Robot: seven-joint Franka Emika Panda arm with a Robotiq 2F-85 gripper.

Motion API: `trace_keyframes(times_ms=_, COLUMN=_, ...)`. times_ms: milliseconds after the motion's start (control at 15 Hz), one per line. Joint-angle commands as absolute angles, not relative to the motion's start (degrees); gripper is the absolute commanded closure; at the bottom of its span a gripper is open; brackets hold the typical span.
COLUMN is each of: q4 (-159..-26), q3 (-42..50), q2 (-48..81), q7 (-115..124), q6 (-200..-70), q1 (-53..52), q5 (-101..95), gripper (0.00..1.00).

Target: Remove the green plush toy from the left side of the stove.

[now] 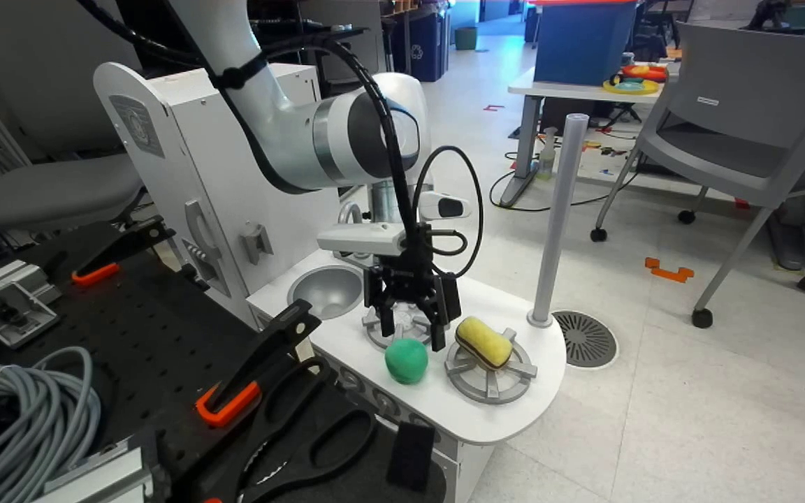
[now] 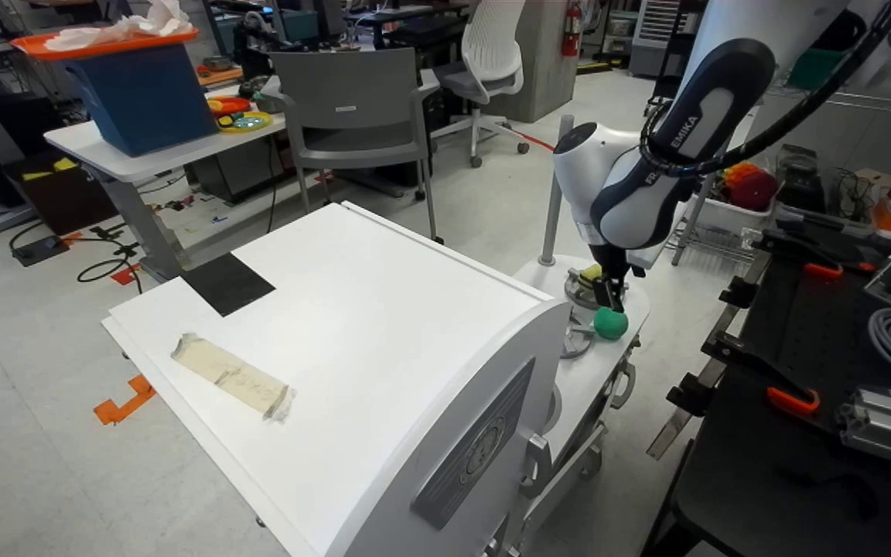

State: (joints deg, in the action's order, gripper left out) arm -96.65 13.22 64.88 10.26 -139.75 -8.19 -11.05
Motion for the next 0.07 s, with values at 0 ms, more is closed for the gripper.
trace_keyframes(times_ms=0, q4=-96.3, q3=12.8, q2=65.4, q7=10.6, q6=-139.5, q1=-7.7, q5=-11.7, gripper=0.00)
